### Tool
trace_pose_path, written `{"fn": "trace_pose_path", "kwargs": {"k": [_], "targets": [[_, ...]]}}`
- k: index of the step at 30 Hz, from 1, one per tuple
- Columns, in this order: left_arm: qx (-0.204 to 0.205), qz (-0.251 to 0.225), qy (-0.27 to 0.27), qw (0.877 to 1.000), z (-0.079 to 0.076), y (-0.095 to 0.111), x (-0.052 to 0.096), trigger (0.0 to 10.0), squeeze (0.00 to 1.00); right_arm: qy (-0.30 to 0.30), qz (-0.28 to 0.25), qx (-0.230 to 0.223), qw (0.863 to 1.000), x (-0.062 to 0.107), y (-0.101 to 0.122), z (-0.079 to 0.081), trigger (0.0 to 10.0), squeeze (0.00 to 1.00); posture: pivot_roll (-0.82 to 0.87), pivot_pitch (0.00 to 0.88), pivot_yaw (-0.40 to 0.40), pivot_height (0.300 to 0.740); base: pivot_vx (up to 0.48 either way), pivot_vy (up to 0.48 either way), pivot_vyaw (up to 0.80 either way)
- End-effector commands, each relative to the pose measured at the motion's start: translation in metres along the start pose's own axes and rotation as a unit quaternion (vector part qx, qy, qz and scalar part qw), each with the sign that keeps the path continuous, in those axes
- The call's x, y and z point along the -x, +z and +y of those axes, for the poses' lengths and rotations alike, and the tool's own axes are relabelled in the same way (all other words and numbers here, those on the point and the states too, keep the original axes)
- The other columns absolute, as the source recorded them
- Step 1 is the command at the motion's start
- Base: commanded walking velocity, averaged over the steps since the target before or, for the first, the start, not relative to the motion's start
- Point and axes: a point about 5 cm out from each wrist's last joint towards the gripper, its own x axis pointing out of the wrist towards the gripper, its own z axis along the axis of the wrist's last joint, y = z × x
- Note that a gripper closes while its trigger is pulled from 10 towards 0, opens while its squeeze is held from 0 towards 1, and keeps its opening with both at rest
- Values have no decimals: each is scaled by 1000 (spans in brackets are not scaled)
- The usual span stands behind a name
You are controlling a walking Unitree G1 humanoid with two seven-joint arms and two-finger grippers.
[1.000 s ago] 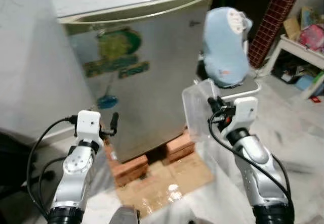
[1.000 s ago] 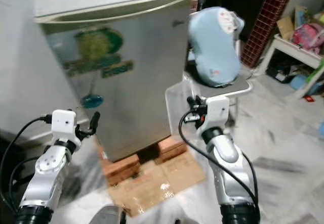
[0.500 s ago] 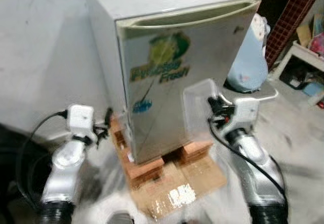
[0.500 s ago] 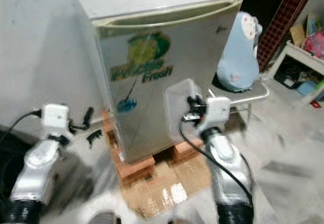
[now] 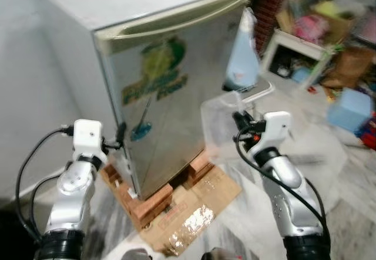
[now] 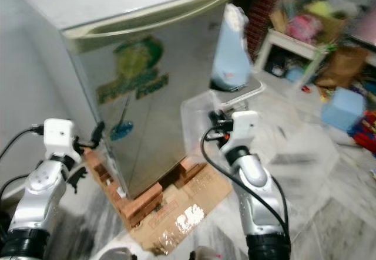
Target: Restocking fridge
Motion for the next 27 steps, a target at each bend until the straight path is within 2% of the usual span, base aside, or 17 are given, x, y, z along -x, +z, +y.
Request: {"fn": "trace_pose_path", "kwargs": {"k": [1,9,12,16,17,19,22,25,26,27], "targets": [[5,-6,-15,1000,-9,4,-5,10000,0,-12,2,7,1000,2,2,-9,10000,0,91,0,-41,740,0,0,-744],[6,6,-22,1000,-10,1,-5,10000,0,-15,3,7,1000,1,2,-11,10000,0,91,0,-40,740,0,0,-93],[4,6,-3,1000,-6,1,-7,10000,0,-19,5,7,1000,2,1,-12,10000,0,91,0,-42,740,0,0,0],[11,3,61,998,10,5,-14,10000,0,-51,22,0,998,11,-5,-20,10000,0,83,0,-46,740,0,0,0],[11,3,61,998,10,5,-14,10000,0,-51,22,0,998,11,-5,-20,10000,0,83,0,-46,740,0,0,0],[33,8,73,997,13,8,-22,10000,0,-85,50,-1,995,20,-12,-27,10000,0,78,0,-47,740,0,0,0],[38,12,69,997,10,10,-31,10000,0,-131,92,4,987,28,-21,-38,10000,0,78,0,-46,740,0,0,0],[45,18,46,998,3,12,-37,10000,0,-161,95,-19,982,32,-23,-45,10000,0,74,0,-42,740,0,0,0],[55,19,14,998,-7,16,-44,10000,0,-190,100,-26,976,37,-25,-54,10000,0,68,0,-38,740,0,0,0],[59,20,-1,998,-11,17,-47,10000,0,-195,103,-23,975,39,-25,-57,10000,0,67,0,-38,740,0,0,0]]}}
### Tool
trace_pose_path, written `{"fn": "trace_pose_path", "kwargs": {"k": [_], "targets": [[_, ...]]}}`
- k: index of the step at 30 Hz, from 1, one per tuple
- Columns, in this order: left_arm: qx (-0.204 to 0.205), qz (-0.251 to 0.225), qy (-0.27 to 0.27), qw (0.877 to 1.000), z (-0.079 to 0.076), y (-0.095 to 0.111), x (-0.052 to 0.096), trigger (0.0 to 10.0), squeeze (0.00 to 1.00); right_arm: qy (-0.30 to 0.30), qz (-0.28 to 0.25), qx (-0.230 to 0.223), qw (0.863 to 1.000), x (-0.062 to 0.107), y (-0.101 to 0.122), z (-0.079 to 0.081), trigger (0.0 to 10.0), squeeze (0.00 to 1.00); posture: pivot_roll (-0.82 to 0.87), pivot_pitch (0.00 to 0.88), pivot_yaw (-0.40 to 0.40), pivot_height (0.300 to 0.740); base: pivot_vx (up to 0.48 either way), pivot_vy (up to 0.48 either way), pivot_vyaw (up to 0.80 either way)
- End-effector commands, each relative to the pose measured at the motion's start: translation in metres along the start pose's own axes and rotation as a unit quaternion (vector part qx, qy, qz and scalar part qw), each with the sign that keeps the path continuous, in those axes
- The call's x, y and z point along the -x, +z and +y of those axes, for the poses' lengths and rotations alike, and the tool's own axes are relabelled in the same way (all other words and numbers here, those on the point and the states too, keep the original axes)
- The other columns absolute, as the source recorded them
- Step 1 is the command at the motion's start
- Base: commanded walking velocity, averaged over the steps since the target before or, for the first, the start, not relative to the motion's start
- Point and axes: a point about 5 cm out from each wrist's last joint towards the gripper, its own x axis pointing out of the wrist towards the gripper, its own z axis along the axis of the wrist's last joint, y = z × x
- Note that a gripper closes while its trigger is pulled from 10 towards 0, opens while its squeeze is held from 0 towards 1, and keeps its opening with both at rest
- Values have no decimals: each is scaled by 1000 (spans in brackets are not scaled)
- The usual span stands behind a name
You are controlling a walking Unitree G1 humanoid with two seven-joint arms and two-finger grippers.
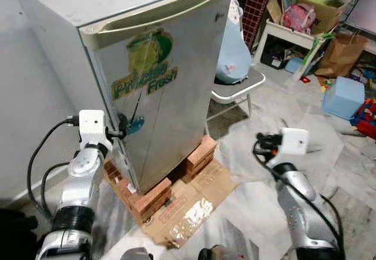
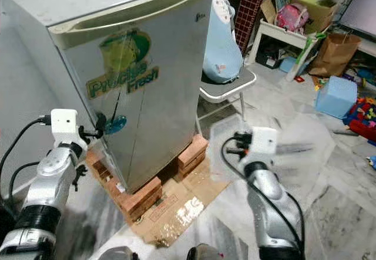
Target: Restocking fridge
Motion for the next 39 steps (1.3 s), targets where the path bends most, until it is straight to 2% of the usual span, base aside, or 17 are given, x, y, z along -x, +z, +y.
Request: {"fn": "trace_pose_path", "kwargs": {"k": [1,5,9,14,16,19,24,25,27,28,29,30,32,34,36,37,39], "targets": [[7,0,-40,999,-12,8,-9,10000,0,-27,7,7,1000,3,-1,-15,10000,0,62,0,-33,740,0,0,0],[1,17,-71,997,-20,5,-11,10000,0,-36,13,13,999,5,-2,-22,10000,0,58,0,-30,740,0,0,0],[-23,50,-142,988,-36,-6,-10,10000,0,-57,44,34,997,10,-18,-42,10000,0,50,0,-25,740,0,0,0],[-34,57,-214,975,-52,-10,-6,10000,0,-92,111,59,988,20,-56,-71,10000,0,53,0,-22,740,0,0,0],[-36,56,-221,973,-54,-10,-6,10000,0,-96,121,64,986,22,-62,-75,10000,0,53,0,-23,740,0,0,0],[-44,60,-268,961,-71,-10,-4,10000,0,-128,178,61,974,35,-91,-91,10000,0,55,0,-23,740,0,0,0],[-47,57,-308,949,-83,-8,-2,10000,0,-134,189,68,970,40,-99,-96,10000,0,54,0,-23,740,0,0,0],[-46,57,-336,939,-91,-7,1,10000,0,-141,195,64,968,42,-104,-100,10000,0,48,0,-21,740,0,0,0],[-49,54,-415,907,-111,-3,12,10000,0,-160,211,51,963,51,-114,-109,10000,0,45,0,-18,740,0,0,0],[-49,54,-415,907,-111,-3,12,10000,0,-160,211,51,963,51,-114,-109,10000,0,45,0,-18,740,0,0,0],[-50,52,-443,894,-118,-2,17,10000,0,-166,215,47,961,55,-118,-112,10000,0,45,0,-18,740,0,0,0],[-50,52,-443,894,-118,-2,17,10000,0,-166,215,47,961,55,-118,-112,10000,0,45,0,-18,740,0,0,0],[-47,48,-467,881,-124,1,22,10000,0,-167,218,51,960,57,-121,-114,10000,0,44,0,-16,740,0,0,0],[-40,43,-530,846,-141,8,38,10000,0,-167,226,55,958,61,-126,-116,10000,0,50,0,-18,740,0,0,0],[-35,42,-570,820,-154,13,50,10000,0,-166,229,55,958,61,-129,-116,10000,0,52,0,-20,740,0,0,0],[-35,42,-570,820,-154,13,50,10000,0,-166,229,55,958,61,-129,-116,10000,0,52,0,-20,740,0,0,0],[-29,33,-603,796,-170,20,58,10000,0,-163,228,57,958,59,-129,-115,10000,0,54,0,-21,740,0,0,0]]}}
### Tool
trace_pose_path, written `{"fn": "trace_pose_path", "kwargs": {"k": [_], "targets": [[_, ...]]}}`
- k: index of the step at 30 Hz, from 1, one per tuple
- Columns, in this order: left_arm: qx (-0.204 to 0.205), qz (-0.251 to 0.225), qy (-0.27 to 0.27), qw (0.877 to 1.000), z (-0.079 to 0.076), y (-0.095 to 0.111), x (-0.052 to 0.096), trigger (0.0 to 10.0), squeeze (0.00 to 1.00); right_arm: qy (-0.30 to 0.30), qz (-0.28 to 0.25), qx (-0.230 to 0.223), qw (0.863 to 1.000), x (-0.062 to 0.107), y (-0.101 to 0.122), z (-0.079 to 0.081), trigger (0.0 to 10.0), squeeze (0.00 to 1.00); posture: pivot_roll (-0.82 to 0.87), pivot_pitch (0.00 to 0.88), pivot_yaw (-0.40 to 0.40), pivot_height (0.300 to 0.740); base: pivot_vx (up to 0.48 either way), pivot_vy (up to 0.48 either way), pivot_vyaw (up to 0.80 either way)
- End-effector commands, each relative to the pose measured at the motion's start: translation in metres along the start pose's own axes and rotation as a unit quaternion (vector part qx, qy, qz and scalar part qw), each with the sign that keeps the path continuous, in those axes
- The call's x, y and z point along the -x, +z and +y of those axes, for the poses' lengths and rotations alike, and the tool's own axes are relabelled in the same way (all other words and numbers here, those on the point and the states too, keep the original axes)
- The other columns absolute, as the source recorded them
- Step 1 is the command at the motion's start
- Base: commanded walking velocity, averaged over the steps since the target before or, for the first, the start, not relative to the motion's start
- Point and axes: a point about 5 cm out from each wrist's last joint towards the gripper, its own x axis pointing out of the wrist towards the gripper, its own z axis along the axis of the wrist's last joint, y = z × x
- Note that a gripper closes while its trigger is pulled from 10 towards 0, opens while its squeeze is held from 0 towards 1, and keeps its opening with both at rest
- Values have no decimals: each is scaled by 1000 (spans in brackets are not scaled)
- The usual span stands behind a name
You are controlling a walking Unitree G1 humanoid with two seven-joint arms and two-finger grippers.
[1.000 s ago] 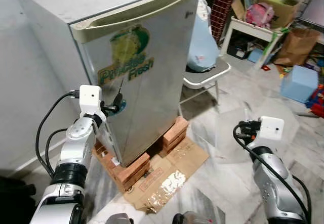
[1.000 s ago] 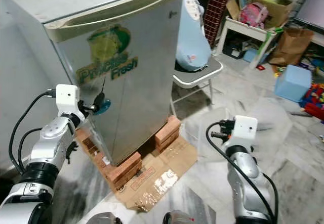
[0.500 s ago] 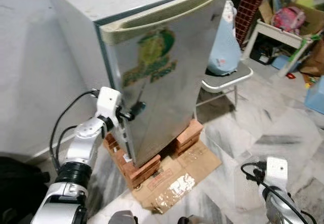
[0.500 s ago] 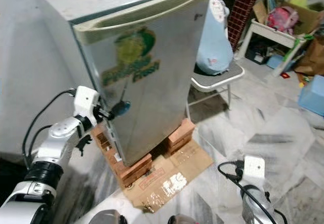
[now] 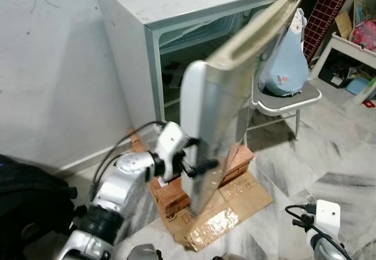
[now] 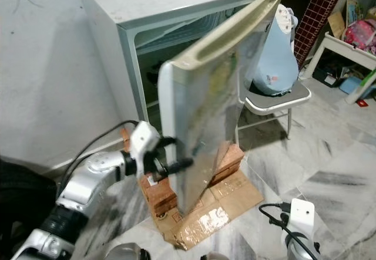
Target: Restocking fridge
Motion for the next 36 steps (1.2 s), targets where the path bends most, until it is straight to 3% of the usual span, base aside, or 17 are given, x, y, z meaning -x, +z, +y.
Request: {"fn": "trace_pose_path", "kwargs": {"k": [1,3,9,13,15,24,31,34,36], "targets": [[-23,-29,-33,999,-10,21,-12,10000,0,2,-8,7,1000,-2,5,-2,10000,0,54,0,-21,740,0,0,0],[-26,-34,-48,998,-16,26,-18,10000,0,4,-11,8,1000,-3,5,-1,10000,0,53,0,-20,740,0,0,0],[-24,-43,-37,998,-12,31,-18,10000,0,5,-13,10,1000,-6,5,0,10000,0,49,0,-16,740,0,0,0],[-34,-88,98,991,17,47,-13,10000,0,4,-6,11,1000,-7,0,-2,10000,0,53,0,-14,740,0,0,0],[-37,-88,146,985,28,49,-10,10000,0,4,-2,11,1000,-7,-2,-2,10000,0,55,0,-14,740,0,0,0],[-39,-70,208,975,42,51,-14,10000,0,0,17,17,1000,-7,-11,-5,10000,0,56,0,-13,740,0,0,0],[-67,-60,128,988,25,56,-37,10000,0,-4,28,18,999,-6,-17,-7,10000,0,50,0,-9,740,0,0,0],[-85,-44,1,995,-6,55,-53,10000,0,-6,35,18,999,-6,-21,-10,10000,0,44,0,-8,740,0,0,0],[-98,-33,-48,993,-19,52,-57,10000,0,-7,39,18,999,-5,-22,-11,10000,0,42,0,-7,740,0,0,0]]}}
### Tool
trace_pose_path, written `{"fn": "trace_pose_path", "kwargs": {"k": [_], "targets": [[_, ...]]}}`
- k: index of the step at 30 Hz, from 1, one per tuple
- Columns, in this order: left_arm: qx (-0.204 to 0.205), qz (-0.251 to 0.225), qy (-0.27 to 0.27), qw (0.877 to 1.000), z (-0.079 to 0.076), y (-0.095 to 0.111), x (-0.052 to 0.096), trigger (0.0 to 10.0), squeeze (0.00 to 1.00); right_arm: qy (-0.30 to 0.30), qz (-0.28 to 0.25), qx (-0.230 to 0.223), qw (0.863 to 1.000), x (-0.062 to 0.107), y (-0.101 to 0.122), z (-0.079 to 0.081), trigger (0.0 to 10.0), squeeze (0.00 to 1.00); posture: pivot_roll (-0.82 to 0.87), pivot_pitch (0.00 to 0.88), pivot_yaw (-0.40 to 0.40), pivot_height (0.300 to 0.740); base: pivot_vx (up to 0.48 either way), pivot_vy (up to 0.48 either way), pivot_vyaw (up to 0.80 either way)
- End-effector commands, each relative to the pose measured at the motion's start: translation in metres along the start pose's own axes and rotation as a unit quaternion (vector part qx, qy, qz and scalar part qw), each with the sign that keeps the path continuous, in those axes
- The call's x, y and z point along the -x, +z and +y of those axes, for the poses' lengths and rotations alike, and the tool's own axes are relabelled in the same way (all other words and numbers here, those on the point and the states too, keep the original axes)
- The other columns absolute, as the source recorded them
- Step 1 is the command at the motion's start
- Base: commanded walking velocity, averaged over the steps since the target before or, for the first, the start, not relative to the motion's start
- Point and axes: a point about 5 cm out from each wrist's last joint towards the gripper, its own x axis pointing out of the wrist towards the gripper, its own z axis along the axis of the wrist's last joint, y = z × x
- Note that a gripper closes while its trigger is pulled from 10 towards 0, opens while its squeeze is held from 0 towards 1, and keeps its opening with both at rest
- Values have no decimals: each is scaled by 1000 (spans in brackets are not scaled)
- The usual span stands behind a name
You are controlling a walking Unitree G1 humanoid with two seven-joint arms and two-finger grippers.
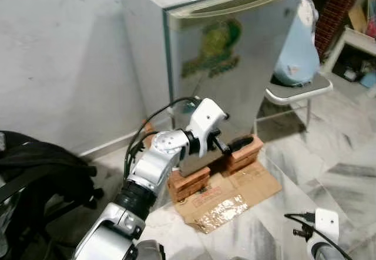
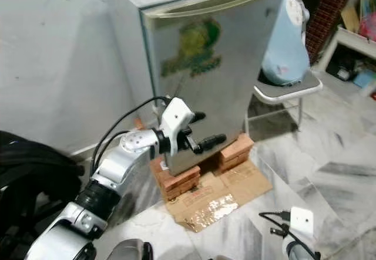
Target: Restocking fridge
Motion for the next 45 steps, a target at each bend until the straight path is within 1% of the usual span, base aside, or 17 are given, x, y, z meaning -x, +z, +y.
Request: {"fn": "trace_pose_path", "kwargs": {"k": [1,5,6,9,11,12,15,18,20,23,24,25,27,28,30,32,45], "targets": [[-16,10,-51,999,-14,0,-5,10000,0,-1,-5,1,1000,-1,2,-1,10000,0,41,0,-8,740,0,0,0],[-10,5,-55,998,-16,-2,-6,10000,0,-2,0,1,1000,-1,1,-2,10000,0,38,0,-8,740,0,0,0],[-13,4,-41,999,-14,-2,-6,10000,0,-2,1,1,1000,-1,1,-2,10000,0,39,0,-8,740,0,0,0],[-15,-3,54,998,6,-4,5,10000,0,-3,3,0,1000,-1,0,-3,10000,0,42,0,-10,740,0,0,0],[-6,-5,114,993,22,-9,20,10000,0,-3,4,0,1000,-1,0,-3,10000,0,42,0,-10,740,0,0,0],[8,-3,160,987,36,-17,39,10000,0,-2,2,-4,1000,-1,0,-3,10000,0,47,0,-13,740,0,0,0],[10,0,194,981,45,-24,59,10000,0,-2,2,-10,1000,0,0,-4,10000,0,51,0,-15,740,0,0,0],[6,19,245,969,56,-35,85,10000,0,-3,-2,-18,1000,0,1,-4,10000,0,53,0,-16,740,0,0,0],[5,30,295,955,64,-44,103,10000,0,-4,-6,-21,1000,-1,2,-5,10000,0,57,0,-19,740,0,0,0],[9,42,354,934,71,-54,121,10000,0,-4,-8,-19,1000,-1,4,-6,10000,0,59,0,-22,740,0,0,0],[9,55,378,924,74,-59,127,10000,0,-4,-10,-19,1000,-1,5,-6,10000,0,60,0,-24,740,0,0,0],[22,60,416,907,78,-66,138,10000,0,-4,-11,-20,1000,-2,6,-6,10000,0,61,0,-24,740,0,0,0],[48,63,465,882,83,-76,154,10000,0,-4,-15,-21,1000,-2,9,-6,10000,0,63,0,-30,740,0,0,0],[58,62,479,873,84,-79,159,10000,0,-4,-16,-21,1000,-3,10,-6,10000,0,63,0,-30,740,0,0,0],[75,61,491,866,85,-83,164,10000,0,-2,-19,-24,1000,-3,11,-5,10000,0,63,0,-32,740,0,0,0],[70,66,494,864,87,-84,169,10000,0,2,-25,-22,999,-4,15,-4,10000,0,64,0,-37,740,0,204,-400],[52,58,481,873,91,-78,156,10000,0,14,-70,-15,997,-6,33,5,10000,0,54,0,-32,740,0,374,-644]]}}
